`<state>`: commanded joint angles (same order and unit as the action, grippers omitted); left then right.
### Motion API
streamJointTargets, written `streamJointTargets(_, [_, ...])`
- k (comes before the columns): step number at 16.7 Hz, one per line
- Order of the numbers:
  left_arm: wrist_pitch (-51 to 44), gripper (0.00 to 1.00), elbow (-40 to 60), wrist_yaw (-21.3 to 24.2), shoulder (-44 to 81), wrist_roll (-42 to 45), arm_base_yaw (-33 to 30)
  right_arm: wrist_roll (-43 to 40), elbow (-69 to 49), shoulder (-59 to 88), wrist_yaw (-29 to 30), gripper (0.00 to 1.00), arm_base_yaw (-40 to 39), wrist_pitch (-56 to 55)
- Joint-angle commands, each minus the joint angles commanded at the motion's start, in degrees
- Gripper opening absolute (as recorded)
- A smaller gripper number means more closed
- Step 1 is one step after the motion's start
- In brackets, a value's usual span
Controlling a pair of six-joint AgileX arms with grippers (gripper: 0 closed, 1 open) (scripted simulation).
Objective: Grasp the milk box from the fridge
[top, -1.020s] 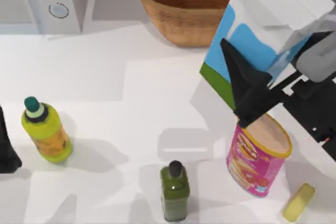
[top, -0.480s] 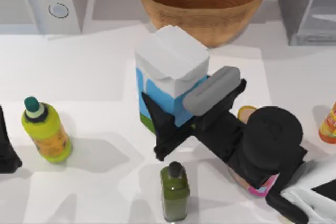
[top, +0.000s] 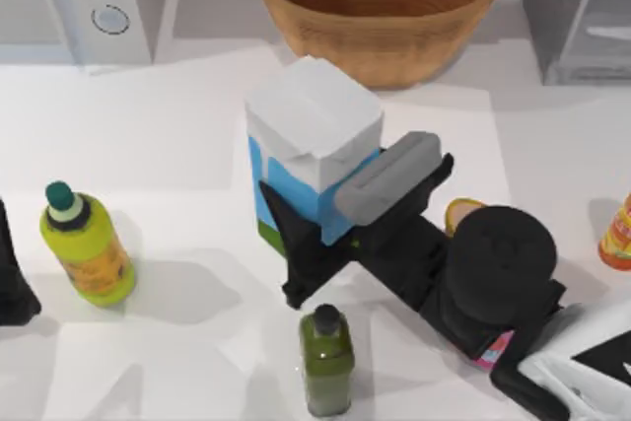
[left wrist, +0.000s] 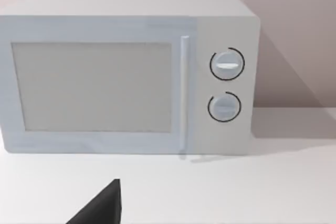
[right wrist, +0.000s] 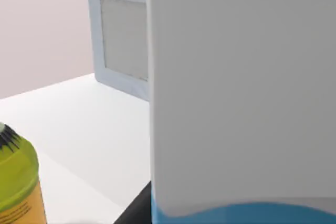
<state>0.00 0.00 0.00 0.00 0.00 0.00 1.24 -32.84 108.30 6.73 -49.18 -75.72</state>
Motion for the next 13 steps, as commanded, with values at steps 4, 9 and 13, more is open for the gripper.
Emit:
streamJointTargets(4, [0.0,1.0,0.0,0.0,0.0,0.0,0.0,1.92,-4.08,1.73,0.73,0.0,-0.72,-1.85])
streamJointTargets(9, [0.0,1.0,0.0,0.0,0.0,0.0,0.0,4.38,-10.22,9.29,1.23,0.0,-0.78,-2.62])
streamJointTargets(13, [0.0,1.0,0.0,0.0,0.0,0.0,0.0,1.53,-12.54,14.67,0.01,0.0,0.09,-2.53])
